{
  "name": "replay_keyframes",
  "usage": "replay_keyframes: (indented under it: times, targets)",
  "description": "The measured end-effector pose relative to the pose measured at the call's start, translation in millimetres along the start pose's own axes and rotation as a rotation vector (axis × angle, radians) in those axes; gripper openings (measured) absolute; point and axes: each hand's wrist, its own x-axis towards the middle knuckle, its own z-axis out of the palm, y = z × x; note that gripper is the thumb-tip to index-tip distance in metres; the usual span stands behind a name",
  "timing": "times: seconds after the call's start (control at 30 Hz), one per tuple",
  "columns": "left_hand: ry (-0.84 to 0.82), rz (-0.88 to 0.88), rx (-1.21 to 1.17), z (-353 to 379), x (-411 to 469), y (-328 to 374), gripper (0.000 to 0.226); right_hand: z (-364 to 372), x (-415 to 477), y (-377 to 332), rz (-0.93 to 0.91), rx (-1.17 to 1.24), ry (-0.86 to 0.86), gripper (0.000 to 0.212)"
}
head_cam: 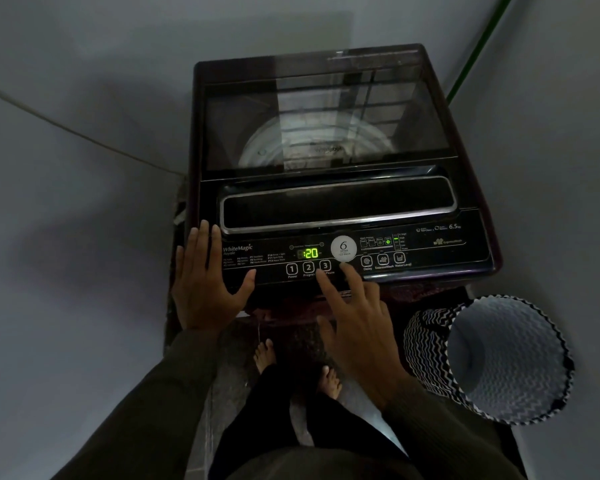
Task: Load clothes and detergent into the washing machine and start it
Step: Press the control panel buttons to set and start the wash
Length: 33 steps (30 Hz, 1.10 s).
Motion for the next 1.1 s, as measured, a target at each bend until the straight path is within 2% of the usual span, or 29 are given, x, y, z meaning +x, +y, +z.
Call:
replay_keyframes:
  times: [0.37, 0.57, 0.7, 0.83, 1.1]
  targets:
    - [-0.001, 0.000, 0.006, -1, -1, 0, 0.088, 2, 1, -4, -0.013, -0.093, 0.026, 0.086]
    - [-0.012, -0.001, 0.005, -1, -1, 1, 0.088, -5, 9, -6, -0.040, -0.141, 0.055, 0.074]
    - [-0.010, -0.004, 0.005, -1, -1, 1, 0.088, -7, 12, -7, -0.029, -0.119, 0.015, 0.067]
    - [-0.012, -0.006, 0.002, -1, -1, 1, 0.088, -10, 10, -3, -0.010, -0.110, -0.033, 0.076]
    - [-0.015, -0.007, 0.007, -1, -1, 1, 0.089, -11, -2, 18, 0.064, -0.076, 0.009, 0.080]
